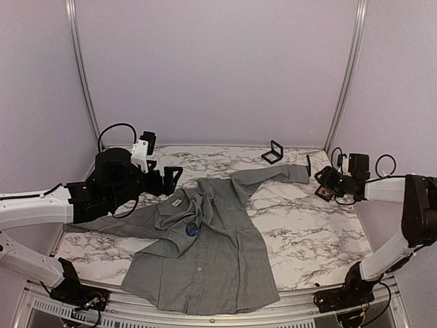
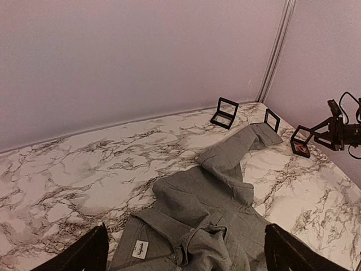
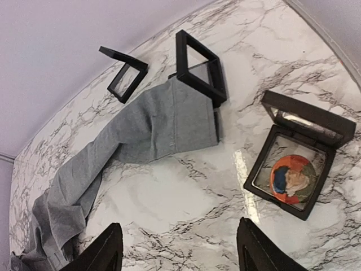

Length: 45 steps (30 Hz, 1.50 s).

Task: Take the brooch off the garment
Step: Adjust the crumpled clothing at the center of the board.

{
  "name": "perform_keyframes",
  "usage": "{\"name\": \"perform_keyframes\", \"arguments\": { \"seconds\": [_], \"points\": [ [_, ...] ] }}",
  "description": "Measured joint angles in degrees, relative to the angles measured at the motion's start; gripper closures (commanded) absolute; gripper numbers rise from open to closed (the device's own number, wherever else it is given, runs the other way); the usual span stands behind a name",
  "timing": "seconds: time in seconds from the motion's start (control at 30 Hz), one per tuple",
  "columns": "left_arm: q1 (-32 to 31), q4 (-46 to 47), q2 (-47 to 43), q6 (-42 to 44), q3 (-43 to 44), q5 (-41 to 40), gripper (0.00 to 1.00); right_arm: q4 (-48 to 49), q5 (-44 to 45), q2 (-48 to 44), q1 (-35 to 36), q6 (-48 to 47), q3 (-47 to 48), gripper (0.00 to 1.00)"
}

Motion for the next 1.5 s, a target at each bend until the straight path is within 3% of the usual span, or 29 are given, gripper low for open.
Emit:
{"name": "perform_keyframes", "arguments": {
  "seconds": [0.27, 0.57, 1.17, 1.5],
  "points": [
    [1.64, -3.76, 0.02, -9.66, -2.51, 0.31, 0.01, -4.04, 4.83, -2.38, 16.81, -3.04, 2.01, 0.33],
    [7.26, -6.67, -0.87, -21.66, -9.03, 1.18, 0.01, -7.82, 14.14, 1.9, 33.77, -7.98, 14.91, 0.33],
    [11.1, -7.3, -6.58, -27.52, -11.82, 3.02, 0.01, -13.64, 27.76, 33.07, 27.65, -13.27, 36.5, 0.33],
    [11.45, -7.34, -7.3, -27.63, -11.82, 3.1, 0.01, -12.7, 32.54, 40.74, 26.67, -17.18, 45.03, 0.35]
  ]
}}
